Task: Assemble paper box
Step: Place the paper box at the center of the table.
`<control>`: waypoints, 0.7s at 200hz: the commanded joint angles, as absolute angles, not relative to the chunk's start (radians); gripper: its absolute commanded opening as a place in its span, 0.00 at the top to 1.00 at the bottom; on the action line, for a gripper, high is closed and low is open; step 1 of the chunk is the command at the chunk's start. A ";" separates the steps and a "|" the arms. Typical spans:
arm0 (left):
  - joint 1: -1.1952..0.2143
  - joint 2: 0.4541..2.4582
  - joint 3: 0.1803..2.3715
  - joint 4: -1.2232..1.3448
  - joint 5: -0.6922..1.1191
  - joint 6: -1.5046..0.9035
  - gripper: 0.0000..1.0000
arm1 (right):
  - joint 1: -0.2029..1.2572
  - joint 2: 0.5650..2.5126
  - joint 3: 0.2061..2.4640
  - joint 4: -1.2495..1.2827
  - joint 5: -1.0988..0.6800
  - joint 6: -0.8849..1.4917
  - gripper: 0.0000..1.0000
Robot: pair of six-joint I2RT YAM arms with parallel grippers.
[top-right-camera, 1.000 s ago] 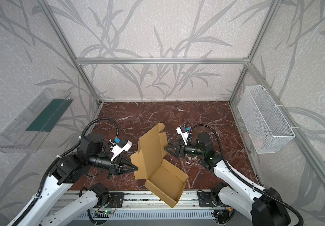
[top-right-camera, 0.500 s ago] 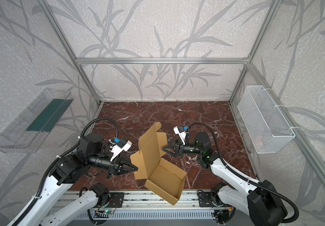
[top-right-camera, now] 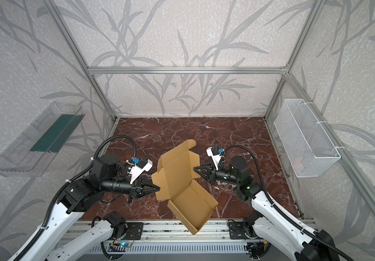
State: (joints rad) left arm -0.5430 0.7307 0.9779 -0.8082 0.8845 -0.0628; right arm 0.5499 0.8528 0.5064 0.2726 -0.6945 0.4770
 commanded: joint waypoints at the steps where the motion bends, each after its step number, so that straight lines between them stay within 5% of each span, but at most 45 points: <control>1: -0.541 0.730 0.950 -0.693 0.692 -0.065 1.00 | 0.556 0.823 0.484 0.201 -0.568 0.459 0.83; 80: -0.567 0.836 0.701 -0.135 0.337 -0.326 1.00 | 0.651 0.769 0.413 0.157 -0.128 0.509 0.90; 140: -0.713 0.948 0.567 0.170 0.092 -0.299 1.00 | 0.708 0.842 0.409 0.171 0.087 0.530 0.91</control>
State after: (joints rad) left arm -0.6735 0.9386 0.6079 -0.0578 0.2302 -0.3103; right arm 0.6907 0.8131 0.4210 0.1478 -0.0383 0.4965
